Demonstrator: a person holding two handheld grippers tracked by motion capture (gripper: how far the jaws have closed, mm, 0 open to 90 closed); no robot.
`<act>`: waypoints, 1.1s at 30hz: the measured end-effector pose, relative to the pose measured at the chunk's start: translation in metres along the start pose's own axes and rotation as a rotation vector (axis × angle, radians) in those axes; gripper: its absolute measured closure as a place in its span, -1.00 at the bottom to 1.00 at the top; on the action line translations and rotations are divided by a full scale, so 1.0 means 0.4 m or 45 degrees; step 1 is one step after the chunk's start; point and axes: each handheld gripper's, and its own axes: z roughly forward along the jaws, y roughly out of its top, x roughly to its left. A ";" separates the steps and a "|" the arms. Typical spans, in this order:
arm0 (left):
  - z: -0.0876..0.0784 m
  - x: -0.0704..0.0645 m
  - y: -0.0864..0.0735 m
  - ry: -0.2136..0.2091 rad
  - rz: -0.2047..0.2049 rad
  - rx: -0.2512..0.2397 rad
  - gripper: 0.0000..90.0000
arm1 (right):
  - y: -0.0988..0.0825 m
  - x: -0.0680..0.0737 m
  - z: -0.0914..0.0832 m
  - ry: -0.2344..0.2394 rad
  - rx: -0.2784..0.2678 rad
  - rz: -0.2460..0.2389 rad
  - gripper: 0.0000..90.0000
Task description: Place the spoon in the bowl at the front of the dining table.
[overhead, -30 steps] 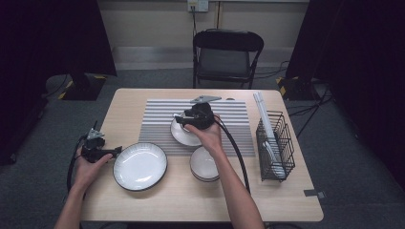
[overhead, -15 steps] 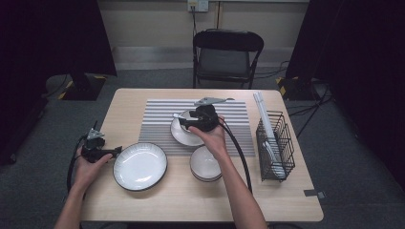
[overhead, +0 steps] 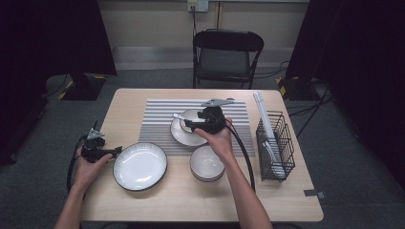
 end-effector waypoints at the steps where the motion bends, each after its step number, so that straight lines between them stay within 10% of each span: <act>1: 0.000 0.000 0.000 0.000 0.000 0.000 -0.66 | -0.001 -0.001 -0.002 -0.002 0.001 -0.002 -0.27; 33: 0.000 0.000 0.000 -0.001 -0.002 0.000 -0.66 | -0.017 -0.036 -0.084 -0.038 0.008 0.021 -0.62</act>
